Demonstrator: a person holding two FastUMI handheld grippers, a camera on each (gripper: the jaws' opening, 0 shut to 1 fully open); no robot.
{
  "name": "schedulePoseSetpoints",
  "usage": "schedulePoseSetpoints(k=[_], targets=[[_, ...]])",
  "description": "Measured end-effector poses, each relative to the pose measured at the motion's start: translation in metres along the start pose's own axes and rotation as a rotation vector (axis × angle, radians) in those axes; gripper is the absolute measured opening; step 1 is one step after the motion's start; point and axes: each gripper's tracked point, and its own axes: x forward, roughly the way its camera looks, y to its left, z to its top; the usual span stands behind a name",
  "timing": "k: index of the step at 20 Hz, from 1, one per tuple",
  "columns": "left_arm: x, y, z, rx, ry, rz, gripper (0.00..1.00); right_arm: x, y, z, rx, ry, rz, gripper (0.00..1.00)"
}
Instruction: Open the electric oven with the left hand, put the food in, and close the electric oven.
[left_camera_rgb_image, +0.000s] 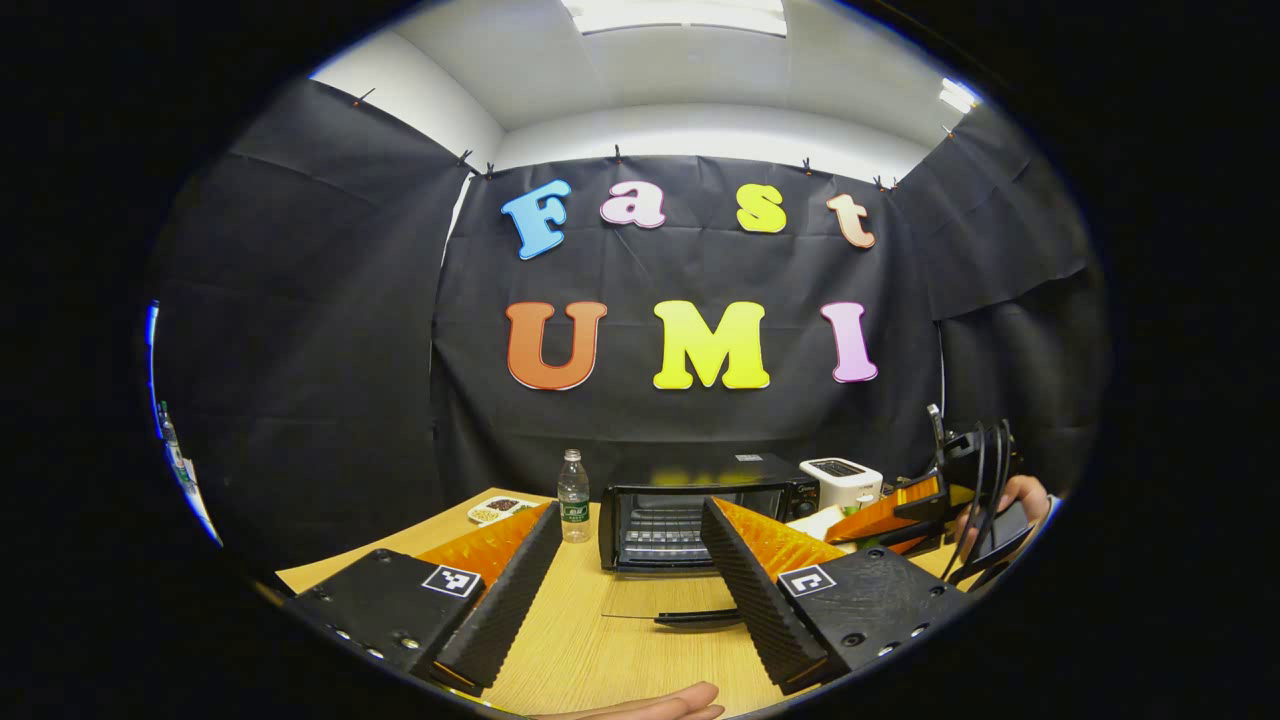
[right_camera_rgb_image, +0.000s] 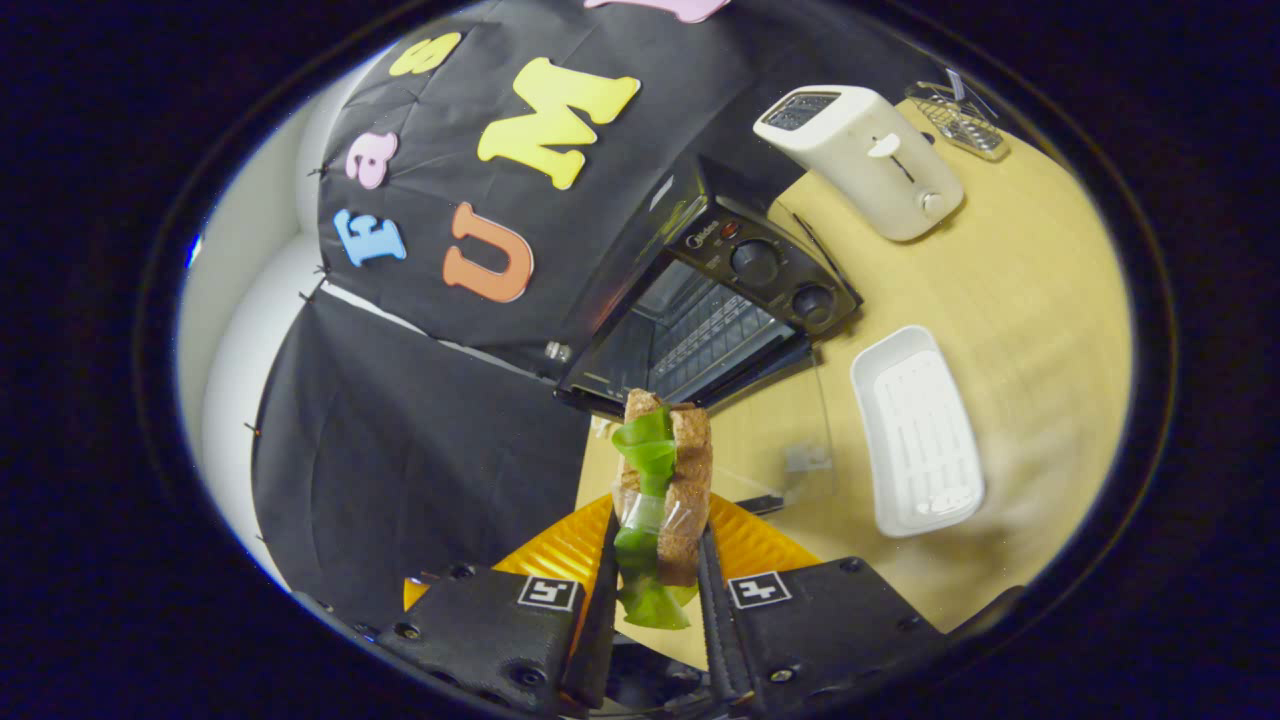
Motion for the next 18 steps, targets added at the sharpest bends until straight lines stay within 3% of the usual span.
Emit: schedulePoseSetpoints(k=[6,11,14,18], targets=[[-0.008,0.028,-0.013,-0.002,0.008,0.019,0.92,0.071,0.037,-0.003,0.136,-0.218,0.075,0.41],[-0.012,0.047,-0.022,0.003,0.050,0.041,0.93,0.131,0.020,0.031,0.149,-0.398,-0.046,0.41],[-0.017,0.044,-0.018,0.038,0.036,0.007,0.93,0.159,0.016,0.062,0.202,-0.505,-0.006,0.41],[-0.019,0.051,-0.020,0.076,0.030,0.008,0.93,0.194,0.002,0.100,0.173,-0.632,-0.044,0.40]])
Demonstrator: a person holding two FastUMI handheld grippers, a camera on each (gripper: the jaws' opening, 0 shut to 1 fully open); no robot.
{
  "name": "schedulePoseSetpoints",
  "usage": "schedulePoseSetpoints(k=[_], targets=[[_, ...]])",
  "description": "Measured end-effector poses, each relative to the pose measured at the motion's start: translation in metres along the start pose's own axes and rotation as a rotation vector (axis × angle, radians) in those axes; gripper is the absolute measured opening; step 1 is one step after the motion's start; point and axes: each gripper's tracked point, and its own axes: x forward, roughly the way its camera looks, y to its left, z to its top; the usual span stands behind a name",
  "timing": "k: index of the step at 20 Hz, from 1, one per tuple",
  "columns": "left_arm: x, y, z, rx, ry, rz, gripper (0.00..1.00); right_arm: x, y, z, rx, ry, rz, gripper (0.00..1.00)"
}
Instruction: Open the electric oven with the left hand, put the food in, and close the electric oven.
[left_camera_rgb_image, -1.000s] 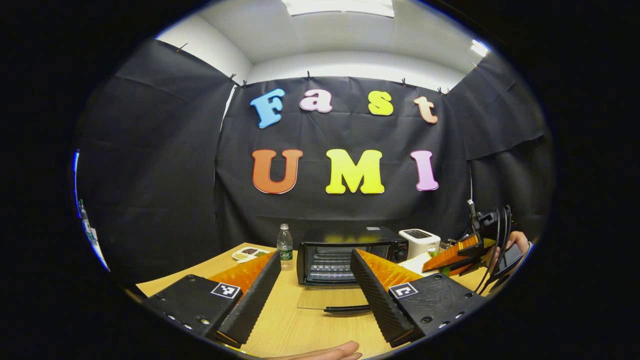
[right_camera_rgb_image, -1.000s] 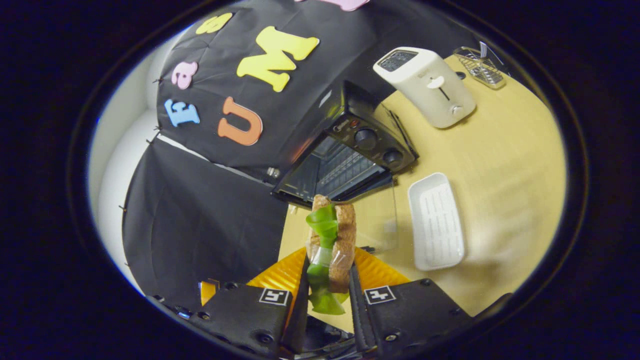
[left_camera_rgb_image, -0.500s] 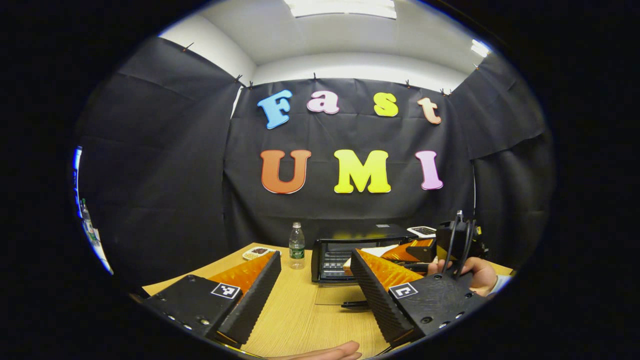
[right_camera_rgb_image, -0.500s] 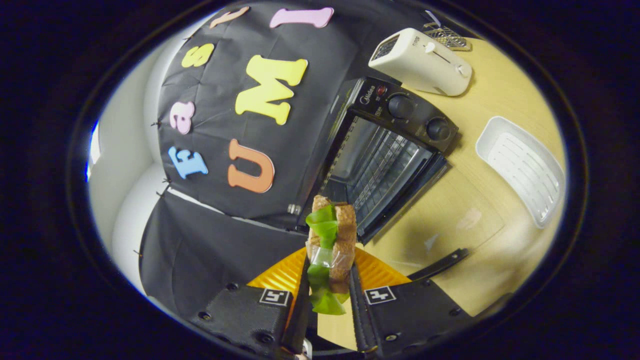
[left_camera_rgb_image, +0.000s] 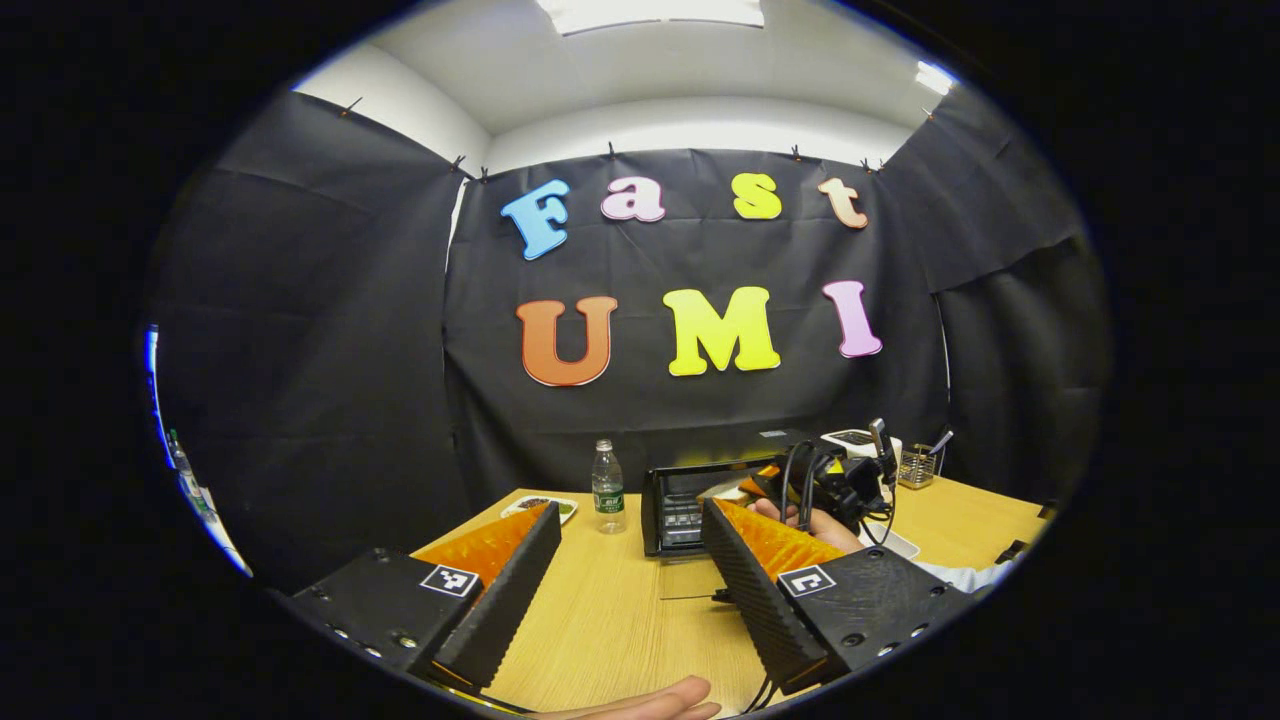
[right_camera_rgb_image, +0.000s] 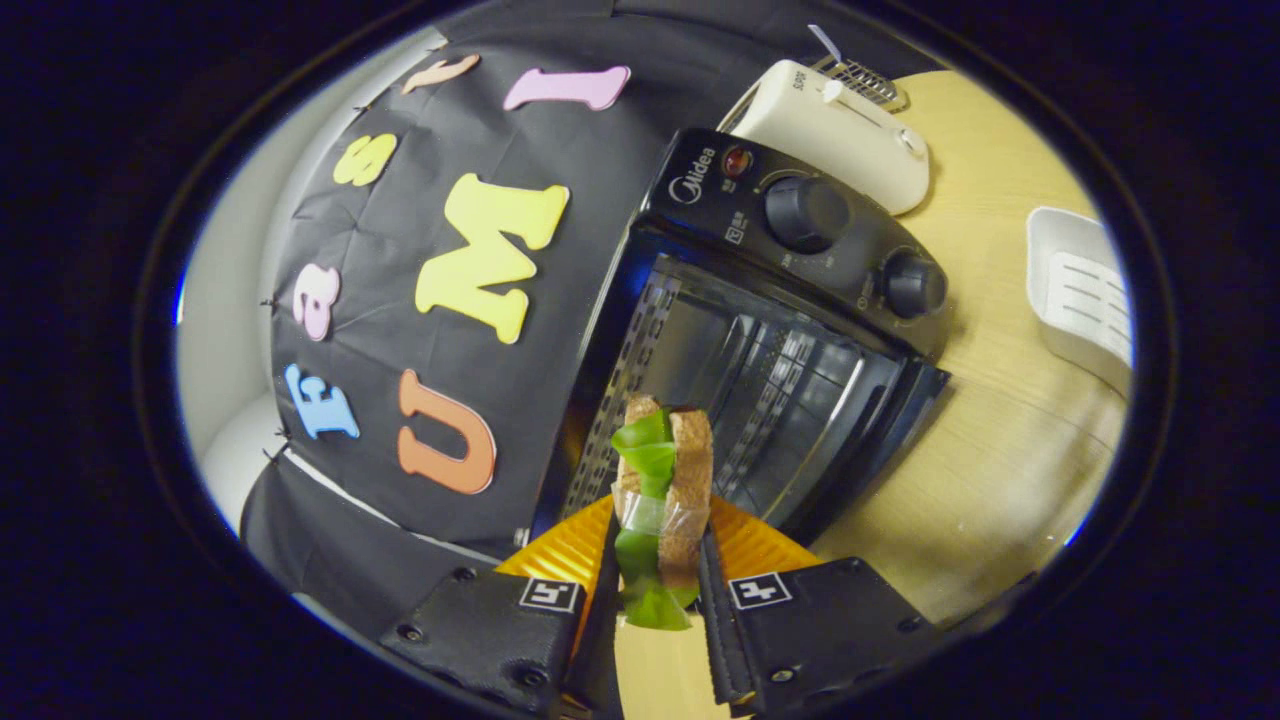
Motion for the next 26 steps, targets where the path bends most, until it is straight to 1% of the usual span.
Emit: schedulePoseSetpoints(k=[1,2,3,5,6,8,11,13,15,18,19,21,22,23,24,25,26], targets=[[0.000,-0.001,-0.003,-0.012,0.003,-0.002,0.93,0.012,0.002,0.003,-0.023,-0.030,0.010,0.41],[0.000,-0.003,-0.006,-0.030,0.012,-0.010,0.93,0.022,-0.002,0.002,-0.059,-0.045,-0.008,0.41],[-0.001,-0.006,-0.010,-0.046,0.017,-0.023,0.93,0.029,-0.007,0.004,-0.075,-0.070,-0.013,0.41],[-0.001,-0.005,-0.014,-0.048,0.025,-0.031,0.93,0.044,-0.021,0.005,-0.089,-0.108,-0.056,0.41],[0.000,0.000,-0.018,-0.042,0.031,-0.026,0.93,0.047,-0.029,0.005,-0.077,-0.126,-0.076,0.41],[-0.001,0.004,-0.020,-0.043,0.029,-0.025,0.93,0.052,-0.033,0.002,-0.049,-0.148,-0.085,0.41],[-0.006,0.005,-0.021,-0.049,0.033,-0.038,0.93,0.057,-0.040,-0.002,-0.085,-0.144,-0.110,0.41],[-0.007,0.004,-0.021,-0.031,0.023,-0.053,0.93,0.058,-0.038,-0.004,-0.126,-0.141,-0.112,0.41],[-0.009,0.008,-0.024,-0.010,0.021,-0.049,0.93,0.059,-0.038,-0.005,-0.158,-0.143,-0.113,0.42],[-0.009,0.012,-0.035,0.002,0.054,-0.051,0.93,0.059,-0.037,-0.005,-0.263,-0.142,-0.102,0.45],[-0.008,0.015,-0.038,0.010,0.066,-0.048,0.93,0.059,-0.036,-0.006,-0.290,-0.134,-0.101,0.36],[-0.008,0.024,-0.039,0.027,0.077,-0.027,0.93,0.059,-0.035,-0.006,-0.334,-0.118,-0.110,0.36],[-0.008,0.024,-0.039,0.029,0.081,-0.024,0.93,0.059,-0.036,-0.007,-0.353,-0.113,-0.121,0.49],[-0.009,0.022,-0.041,0.025,0.087,-0.029,0.93,0.059,-0.036,-0.009,-0.376,-0.097,-0.129,0.38],[-0.008,0.019,-0.046,0.023,0.102,-0.033,0.93,0.058,-0.035,-0.012,-0.398,-0.075,-0.136,0.57],[-0.008,0.019,-0.051,0.023,0.122,-0.036,0.93,0.058,-0.035,-0.016,-0.429,-0.048,-0.144,0.45],[-0.007,0.018,-0.055,0.032,0.136,-0.038,0.84,0.059,-0.035,-0.021,-0.461,-0.017,-0.151,0.52]])
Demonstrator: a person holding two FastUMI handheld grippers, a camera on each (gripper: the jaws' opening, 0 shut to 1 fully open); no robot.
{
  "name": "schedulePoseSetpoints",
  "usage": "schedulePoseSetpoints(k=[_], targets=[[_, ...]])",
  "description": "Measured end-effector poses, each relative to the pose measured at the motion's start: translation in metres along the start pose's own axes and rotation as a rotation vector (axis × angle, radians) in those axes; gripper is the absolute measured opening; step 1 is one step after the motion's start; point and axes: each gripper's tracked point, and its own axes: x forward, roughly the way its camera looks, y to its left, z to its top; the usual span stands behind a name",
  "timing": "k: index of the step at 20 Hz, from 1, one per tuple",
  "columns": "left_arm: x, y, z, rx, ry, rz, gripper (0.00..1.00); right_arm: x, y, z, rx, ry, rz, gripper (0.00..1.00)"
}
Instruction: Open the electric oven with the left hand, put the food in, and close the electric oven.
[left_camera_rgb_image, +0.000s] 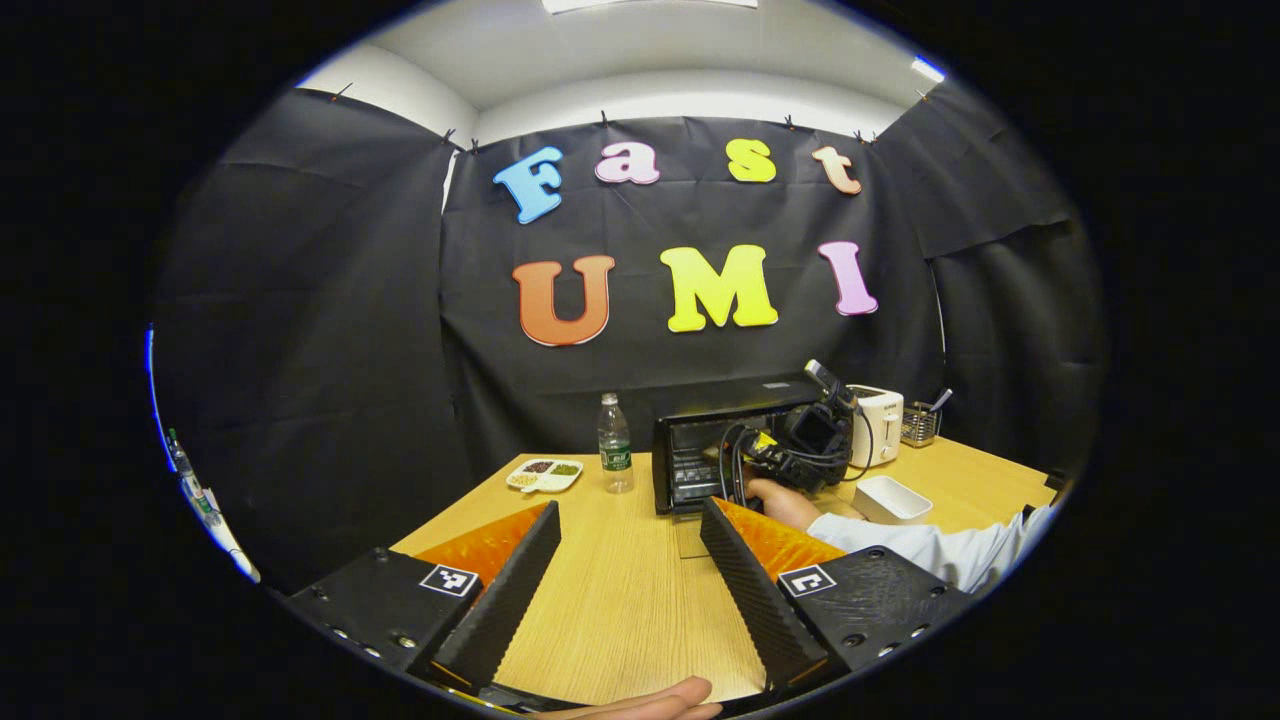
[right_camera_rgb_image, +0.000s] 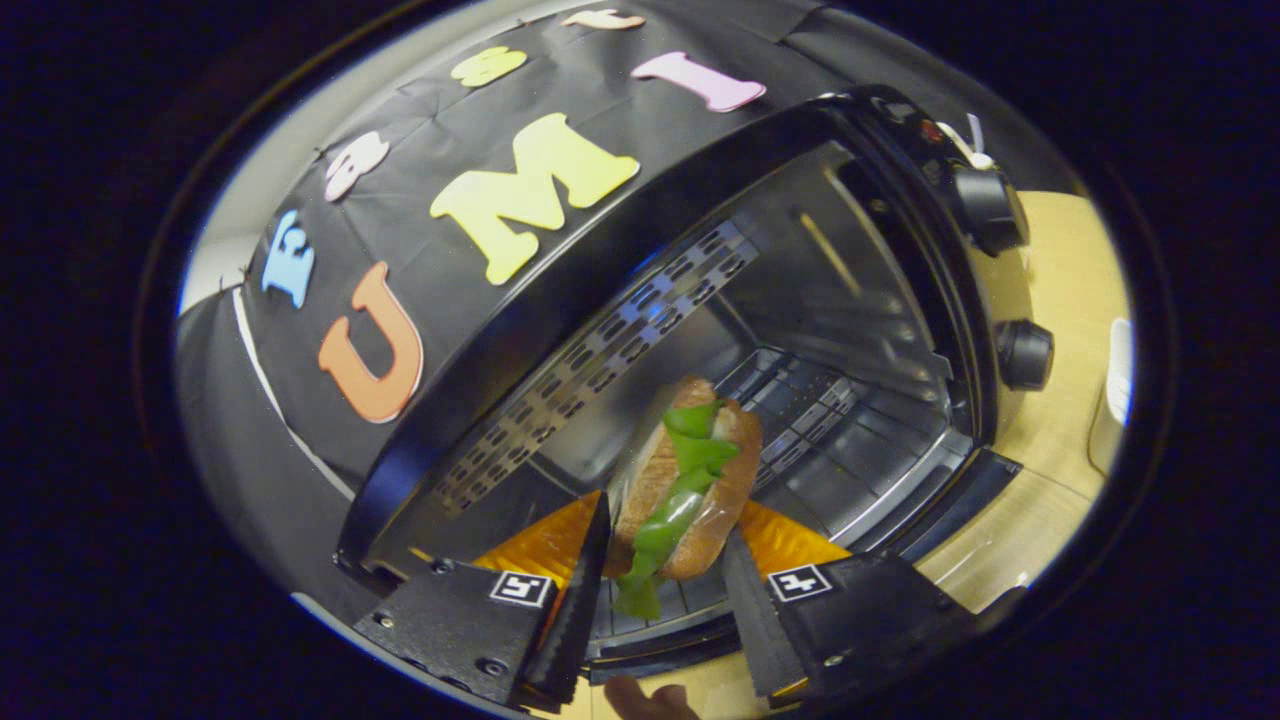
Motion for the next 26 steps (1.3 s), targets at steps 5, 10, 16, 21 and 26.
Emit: schedulePoseSetpoints(k=[5,10,16,21,26], targets=[[0.003,0.002,-0.006,0.022,0.027,0.021,0.95,0.004,0.003,-0.009,-0.193,0.100,-0.014,0.74],[0.000,0.009,-0.005,0.011,0.032,0.040,0.96,0.004,0.001,-0.019,-0.377,0.158,-0.078,0.91],[-0.002,0.006,-0.005,-0.002,0.047,0.042,0.95,-0.007,0.003,-0.035,-0.607,0.320,-0.132,0.93],[-0.002,0.009,-0.010,-0.019,0.067,0.051,0.95,-0.027,0.008,-0.034,-0.619,0.384,-0.099,0.93],[0.003,-0.002,-0.017,-0.069,0.104,0.017,0.96,-0.061,0.016,-0.016,-0.666,0.364,-0.037,0.94]])
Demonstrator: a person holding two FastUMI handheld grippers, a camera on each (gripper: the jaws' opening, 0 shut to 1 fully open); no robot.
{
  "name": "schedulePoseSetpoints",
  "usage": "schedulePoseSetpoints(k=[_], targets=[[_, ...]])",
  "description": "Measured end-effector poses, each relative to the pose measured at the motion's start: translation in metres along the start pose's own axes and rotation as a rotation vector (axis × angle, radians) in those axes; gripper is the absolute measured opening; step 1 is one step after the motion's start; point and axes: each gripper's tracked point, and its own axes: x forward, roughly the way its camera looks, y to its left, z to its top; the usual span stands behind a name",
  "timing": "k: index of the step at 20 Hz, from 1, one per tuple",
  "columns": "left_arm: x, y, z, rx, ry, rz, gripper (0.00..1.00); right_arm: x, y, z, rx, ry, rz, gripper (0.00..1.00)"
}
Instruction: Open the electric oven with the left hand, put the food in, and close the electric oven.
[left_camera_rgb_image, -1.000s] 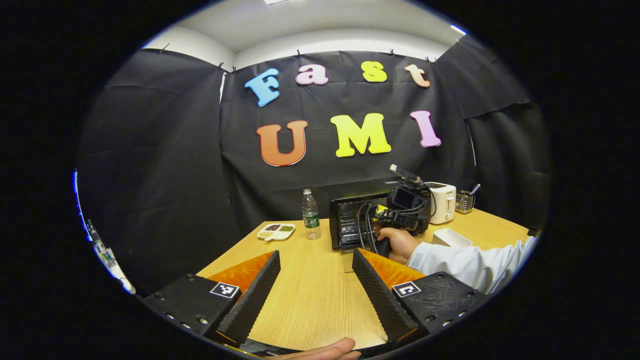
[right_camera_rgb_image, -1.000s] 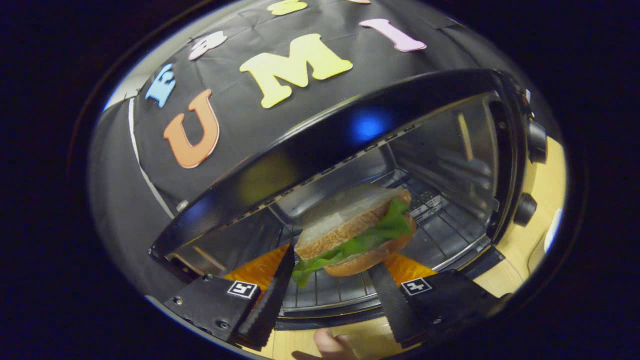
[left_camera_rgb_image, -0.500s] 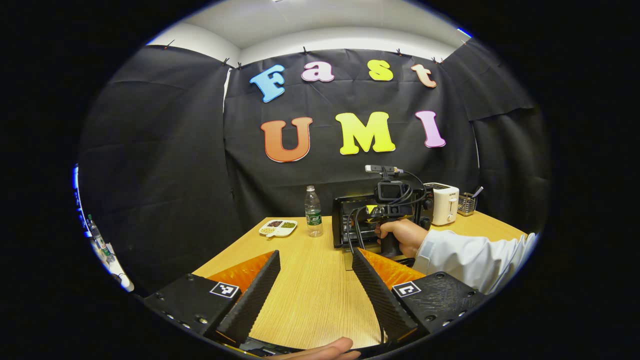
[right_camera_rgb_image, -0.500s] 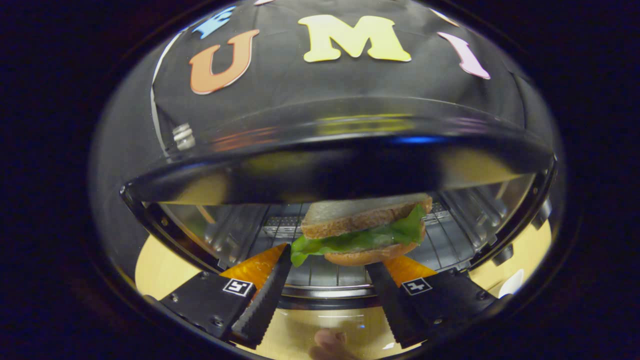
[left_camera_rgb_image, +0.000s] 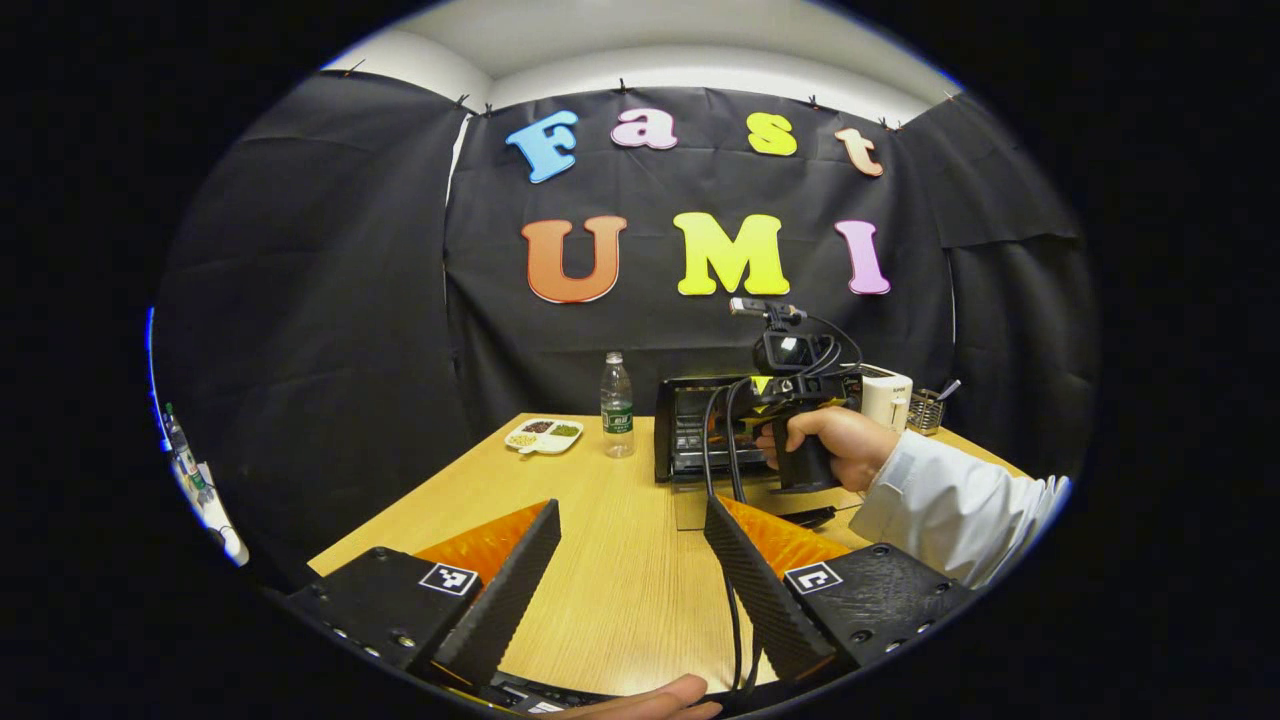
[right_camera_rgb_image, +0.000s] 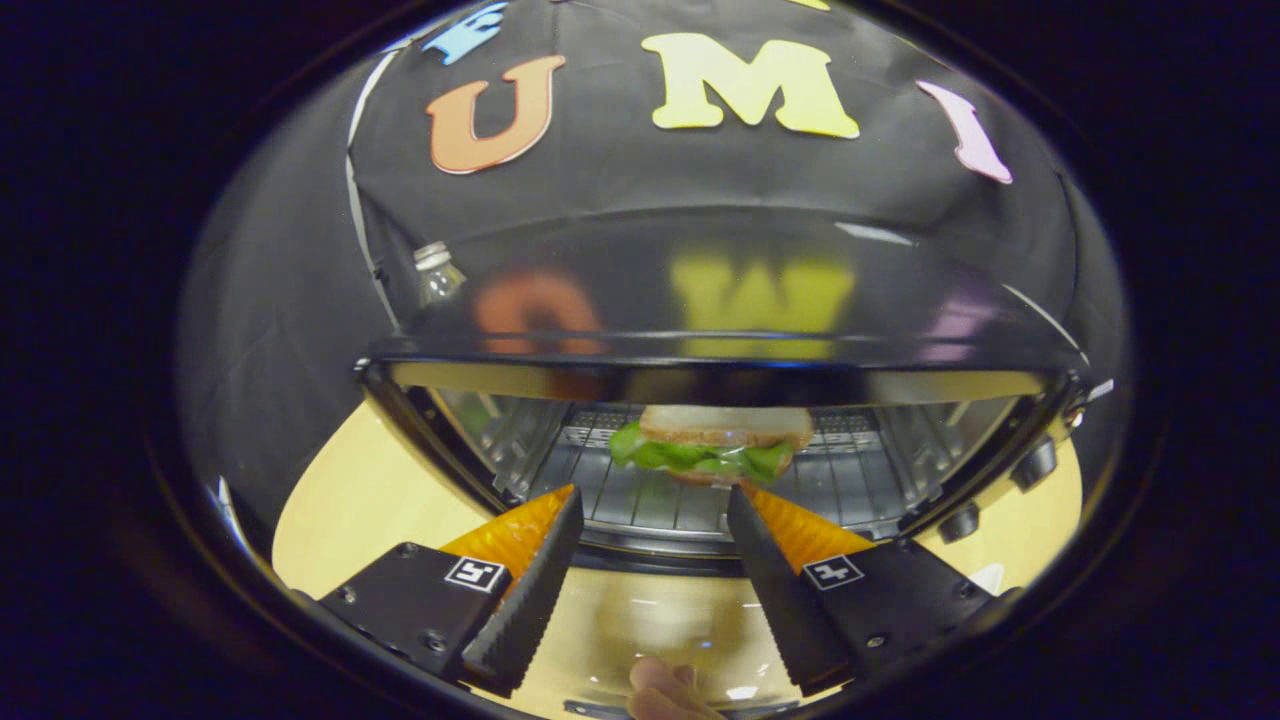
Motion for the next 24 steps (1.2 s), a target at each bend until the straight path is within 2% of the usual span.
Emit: schedulePoseSetpoints(k=[8,14,18,20,24], targets=[[-0.003,-0.005,0.022,0.011,-0.040,0.004,0.96,-0.110,-0.022,0.016,0.023,-0.193,0.065,0.93],[0.007,-0.015,0.042,-0.002,-0.085,-0.002,0.96,-0.205,-0.082,0.038,0.038,-0.397,0.037,0.93],[0.028,-0.027,0.054,0.009,-0.087,0.002,0.95,-0.278,-0.137,0.046,0.062,-0.558,-0.029,0.93],[0.037,-0.035,0.066,0.019,-0.104,0.006,0.96,-0.304,-0.161,0.042,0.070,-0.597,-0.072,0.93],[0.057,-0.061,0.070,0.008,-0.102,-0.024,0.95,-0.349,-0.192,0.030,0.134,-0.639,-0.046,0.94]])
